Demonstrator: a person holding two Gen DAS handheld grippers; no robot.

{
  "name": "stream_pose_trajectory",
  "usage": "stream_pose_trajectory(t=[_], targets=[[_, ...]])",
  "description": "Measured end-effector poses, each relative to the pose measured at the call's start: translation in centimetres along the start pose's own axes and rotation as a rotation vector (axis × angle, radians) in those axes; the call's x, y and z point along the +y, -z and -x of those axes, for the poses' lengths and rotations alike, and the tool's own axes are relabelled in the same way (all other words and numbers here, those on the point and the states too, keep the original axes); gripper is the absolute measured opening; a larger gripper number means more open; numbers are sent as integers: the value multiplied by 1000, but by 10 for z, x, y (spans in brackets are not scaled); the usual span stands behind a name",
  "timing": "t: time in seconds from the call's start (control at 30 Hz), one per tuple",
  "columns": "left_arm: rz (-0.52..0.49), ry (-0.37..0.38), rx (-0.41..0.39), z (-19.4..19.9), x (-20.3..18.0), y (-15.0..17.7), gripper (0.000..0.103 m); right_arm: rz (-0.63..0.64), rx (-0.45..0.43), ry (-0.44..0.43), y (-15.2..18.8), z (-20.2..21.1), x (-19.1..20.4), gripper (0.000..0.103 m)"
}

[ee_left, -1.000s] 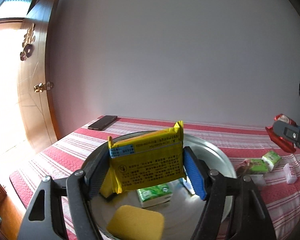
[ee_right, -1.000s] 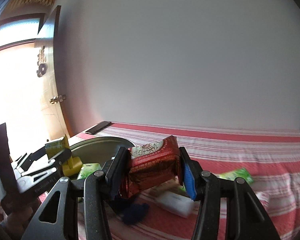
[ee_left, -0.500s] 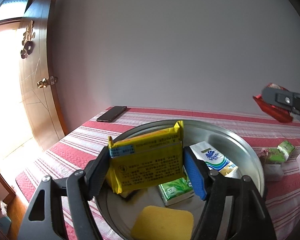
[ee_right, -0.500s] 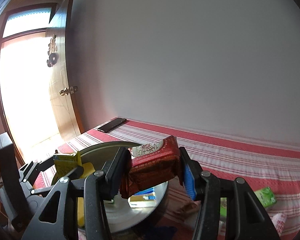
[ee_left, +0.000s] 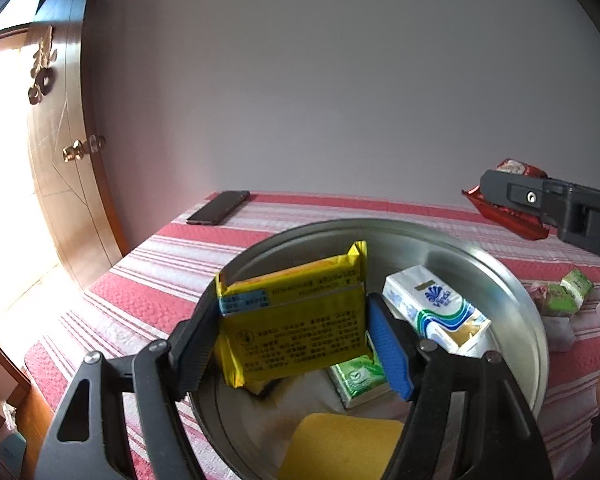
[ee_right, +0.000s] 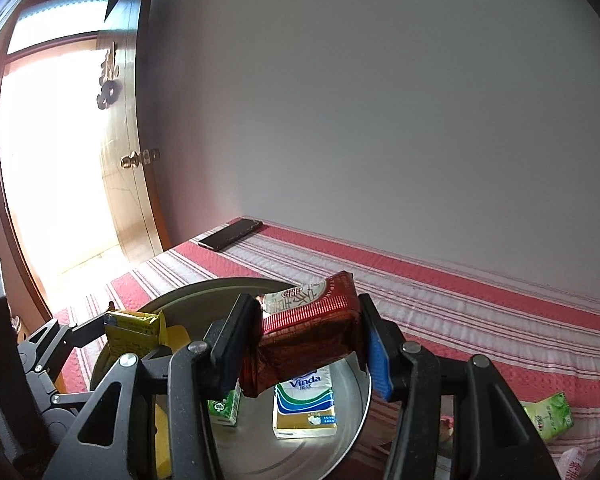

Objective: Organize objects
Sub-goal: 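Lift and carry the red packet and yellow bag over the tin with both tools, then open both tools to drop the red packet and yellow bag into the tin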

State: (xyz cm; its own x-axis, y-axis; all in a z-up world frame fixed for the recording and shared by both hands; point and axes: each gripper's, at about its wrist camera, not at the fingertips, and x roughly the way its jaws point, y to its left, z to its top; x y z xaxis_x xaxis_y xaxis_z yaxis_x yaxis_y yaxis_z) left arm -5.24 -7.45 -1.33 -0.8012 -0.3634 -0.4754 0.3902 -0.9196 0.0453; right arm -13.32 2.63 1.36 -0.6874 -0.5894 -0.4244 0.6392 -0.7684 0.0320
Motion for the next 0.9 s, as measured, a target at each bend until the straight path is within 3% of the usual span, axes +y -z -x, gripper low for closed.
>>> stream_pose_trajectory(t=[0.9], targets=[[-100,4,79,-21,-5,-7,74,23,279,-34,19,-70,16,54]])
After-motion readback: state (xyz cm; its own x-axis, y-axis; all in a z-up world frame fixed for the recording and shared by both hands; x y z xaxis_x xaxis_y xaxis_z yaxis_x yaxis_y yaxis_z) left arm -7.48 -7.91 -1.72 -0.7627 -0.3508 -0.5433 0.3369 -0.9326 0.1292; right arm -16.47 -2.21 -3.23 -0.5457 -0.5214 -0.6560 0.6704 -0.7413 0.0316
